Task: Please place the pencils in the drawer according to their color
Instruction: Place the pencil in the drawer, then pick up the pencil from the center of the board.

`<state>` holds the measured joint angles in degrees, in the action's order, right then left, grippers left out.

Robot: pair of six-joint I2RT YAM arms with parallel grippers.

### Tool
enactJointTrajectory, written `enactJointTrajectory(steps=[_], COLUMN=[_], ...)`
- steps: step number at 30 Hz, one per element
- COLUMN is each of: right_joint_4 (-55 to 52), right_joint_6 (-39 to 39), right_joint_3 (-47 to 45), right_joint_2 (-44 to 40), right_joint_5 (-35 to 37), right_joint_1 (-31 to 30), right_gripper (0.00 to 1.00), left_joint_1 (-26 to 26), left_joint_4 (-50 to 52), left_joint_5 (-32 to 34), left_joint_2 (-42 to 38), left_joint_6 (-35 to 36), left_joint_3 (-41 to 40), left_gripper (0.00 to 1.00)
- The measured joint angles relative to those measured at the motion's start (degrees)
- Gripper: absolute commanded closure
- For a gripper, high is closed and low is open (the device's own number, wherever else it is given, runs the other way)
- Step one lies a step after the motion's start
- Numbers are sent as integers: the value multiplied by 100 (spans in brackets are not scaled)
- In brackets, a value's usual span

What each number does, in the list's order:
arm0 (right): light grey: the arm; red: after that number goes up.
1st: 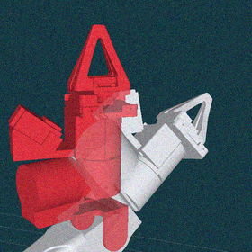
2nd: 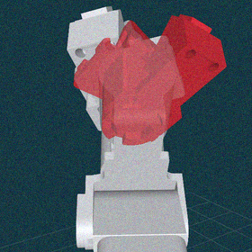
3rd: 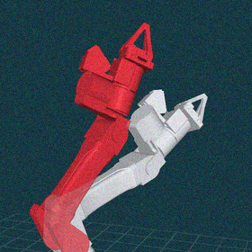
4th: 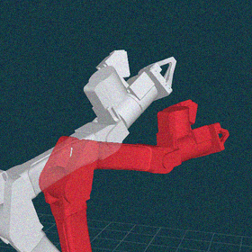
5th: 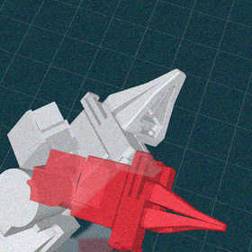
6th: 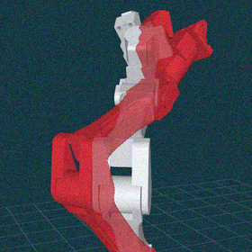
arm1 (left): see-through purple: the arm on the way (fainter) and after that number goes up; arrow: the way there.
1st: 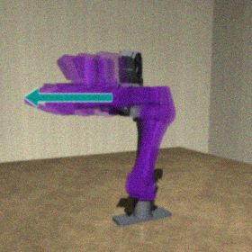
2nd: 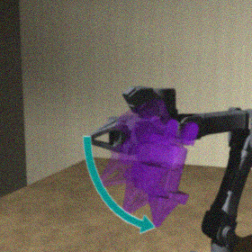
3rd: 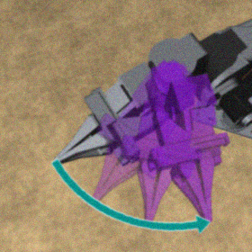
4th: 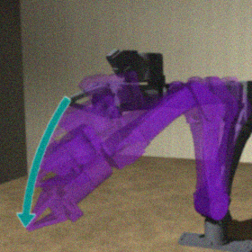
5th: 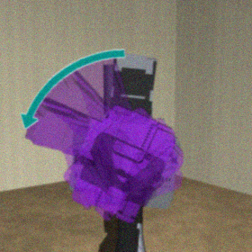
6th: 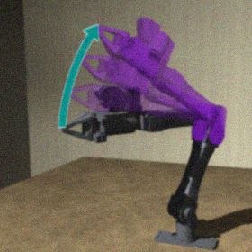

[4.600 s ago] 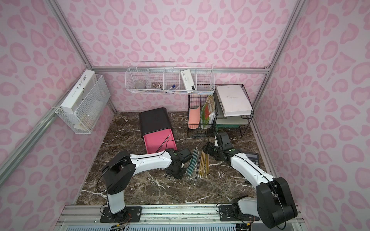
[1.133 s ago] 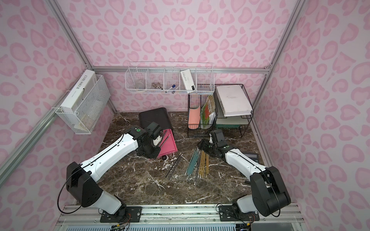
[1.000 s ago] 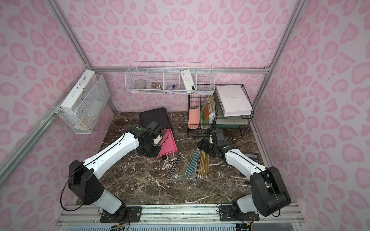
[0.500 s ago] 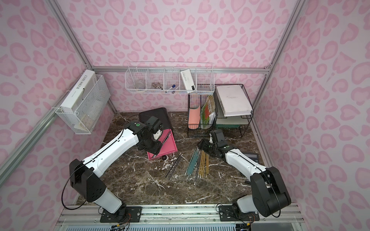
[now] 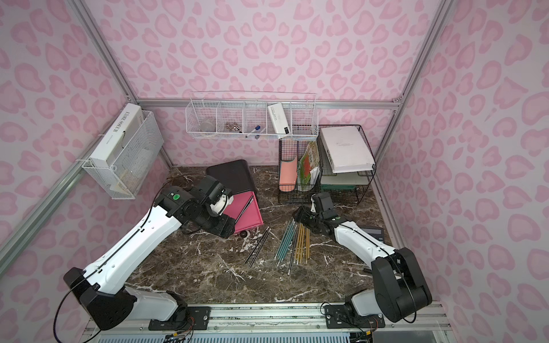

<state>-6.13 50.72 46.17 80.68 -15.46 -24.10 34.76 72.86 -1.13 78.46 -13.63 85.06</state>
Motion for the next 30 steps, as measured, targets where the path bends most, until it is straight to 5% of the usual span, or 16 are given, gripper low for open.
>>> enactJointTrajectory(steps=[16, 30], right_joint_4=[-7, -208], right_joint_6=[-35, -249], right_joint_3=[-225, -387], right_joint_2=[-98, -363], right_joint_5=[0, 50], right_joint_1=[35, 426], right_gripper=[32, 31], left_joint_1=[1539, 2103], left_joint_4=[-1513, -2406], left_joint_5=[-55, 57], left_joint_2=[26, 2013], left_joint_6=[-872, -772], left_joint_3=[-1733, -901], left_gripper=[13, 12])
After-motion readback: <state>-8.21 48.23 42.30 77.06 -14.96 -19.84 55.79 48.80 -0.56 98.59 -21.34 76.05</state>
